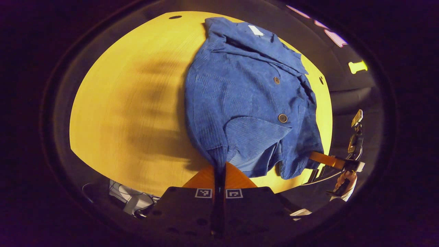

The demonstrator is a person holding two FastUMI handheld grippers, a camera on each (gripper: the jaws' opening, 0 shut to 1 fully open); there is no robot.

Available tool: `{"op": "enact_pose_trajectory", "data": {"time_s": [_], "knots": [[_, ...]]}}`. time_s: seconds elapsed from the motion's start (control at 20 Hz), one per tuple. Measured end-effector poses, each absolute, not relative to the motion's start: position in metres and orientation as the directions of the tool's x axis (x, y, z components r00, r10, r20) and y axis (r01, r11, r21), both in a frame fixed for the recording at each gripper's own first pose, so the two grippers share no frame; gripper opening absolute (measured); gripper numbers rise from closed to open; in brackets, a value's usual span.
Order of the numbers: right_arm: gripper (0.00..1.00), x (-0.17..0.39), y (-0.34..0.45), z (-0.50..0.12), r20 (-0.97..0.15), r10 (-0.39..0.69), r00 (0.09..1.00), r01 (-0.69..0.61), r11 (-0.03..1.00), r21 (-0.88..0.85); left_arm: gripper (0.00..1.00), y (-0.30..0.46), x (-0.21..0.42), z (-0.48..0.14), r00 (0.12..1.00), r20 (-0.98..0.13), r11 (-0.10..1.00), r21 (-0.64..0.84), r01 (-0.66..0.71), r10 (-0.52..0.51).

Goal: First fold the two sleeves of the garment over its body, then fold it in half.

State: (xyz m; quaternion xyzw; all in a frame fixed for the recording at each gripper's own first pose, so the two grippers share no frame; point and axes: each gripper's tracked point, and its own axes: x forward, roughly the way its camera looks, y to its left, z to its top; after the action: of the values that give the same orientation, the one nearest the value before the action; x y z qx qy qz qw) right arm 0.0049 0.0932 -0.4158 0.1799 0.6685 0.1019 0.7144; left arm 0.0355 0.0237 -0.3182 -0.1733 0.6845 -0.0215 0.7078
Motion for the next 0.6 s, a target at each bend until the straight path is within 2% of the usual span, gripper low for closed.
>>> {"op": "enact_pose_trajectory", "data": {"time_s": [0.15, 0.3, 0.6], "knots": [[0.01, 0.030, 0.107, -0.392, -0.910, 0.384, 0.155, 0.045, 0.918, 0.395, 0.00, 0.017, 0.065, -0.295, 0.127, -0.942, 0.929, -0.330, -0.168, -0.312], [0.01, 0.064, 0.124, -0.367, -0.898, 0.377, 0.226, -0.008, 0.923, 0.385, 0.00, 0.028, 0.089, -0.277, 0.171, -0.940, 0.947, -0.312, -0.080, -0.295], [0.00, 0.165, 0.140, -0.316, -0.855, 0.345, 0.388, 0.001, 0.927, 0.375, 0.00, 0.039, 0.173, -0.231, 0.258, -0.909, 0.940, -0.341, -0.003, -0.329]]}}
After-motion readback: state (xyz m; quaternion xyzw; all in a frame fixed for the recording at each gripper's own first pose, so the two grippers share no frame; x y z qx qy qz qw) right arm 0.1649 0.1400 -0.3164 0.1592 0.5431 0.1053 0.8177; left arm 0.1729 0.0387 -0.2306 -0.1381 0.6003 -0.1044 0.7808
